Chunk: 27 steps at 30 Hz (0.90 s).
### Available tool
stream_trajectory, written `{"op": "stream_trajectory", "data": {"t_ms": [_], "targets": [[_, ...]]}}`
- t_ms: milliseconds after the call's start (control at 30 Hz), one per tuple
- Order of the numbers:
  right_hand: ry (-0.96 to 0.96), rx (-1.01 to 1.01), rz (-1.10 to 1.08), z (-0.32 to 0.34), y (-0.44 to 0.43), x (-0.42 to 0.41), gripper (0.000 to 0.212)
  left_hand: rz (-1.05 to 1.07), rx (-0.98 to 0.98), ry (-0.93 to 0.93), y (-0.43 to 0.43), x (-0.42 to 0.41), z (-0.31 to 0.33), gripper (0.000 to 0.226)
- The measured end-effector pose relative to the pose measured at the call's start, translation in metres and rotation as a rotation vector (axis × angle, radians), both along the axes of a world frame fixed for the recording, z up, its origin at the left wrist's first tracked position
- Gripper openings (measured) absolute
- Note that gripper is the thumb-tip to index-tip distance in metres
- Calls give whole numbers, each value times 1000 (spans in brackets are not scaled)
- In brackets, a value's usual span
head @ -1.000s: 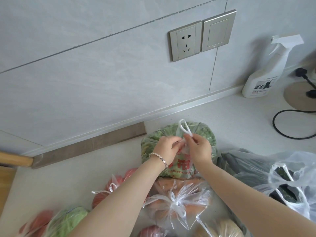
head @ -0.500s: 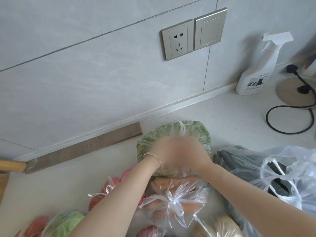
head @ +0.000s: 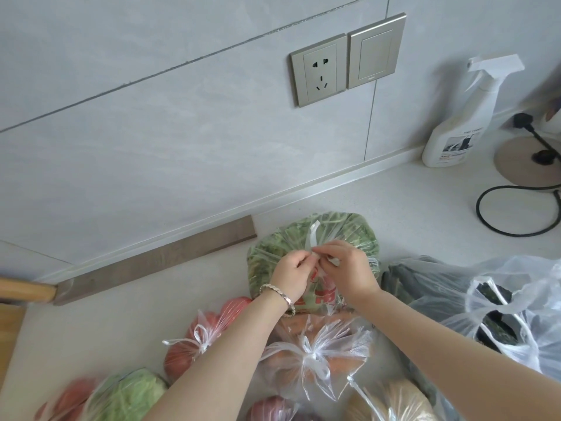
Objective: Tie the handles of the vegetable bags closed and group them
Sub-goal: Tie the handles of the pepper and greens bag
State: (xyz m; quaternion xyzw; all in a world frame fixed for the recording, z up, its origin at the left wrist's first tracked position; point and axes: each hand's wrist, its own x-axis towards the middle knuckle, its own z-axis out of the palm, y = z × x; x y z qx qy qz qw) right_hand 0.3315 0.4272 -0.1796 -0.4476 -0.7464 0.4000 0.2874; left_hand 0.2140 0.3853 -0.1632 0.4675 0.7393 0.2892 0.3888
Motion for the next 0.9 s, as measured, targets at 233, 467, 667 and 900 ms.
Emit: {"op": "stream_trajectory", "data": {"t_ms": [233,467,667,900], "targets": [[-6,-224,110,7,10,9,13,-37,33,162,-4,0,3,30],[121,-719,255,29,26,15,24,-119,170,256,-1,-9,2,27],[19,-308,158,9,12,16,32,73,-40,65,5,-2,-4,24],[-237,561,315,-11,8,19,12,27,-117,21,7,-7,7,23]]}}
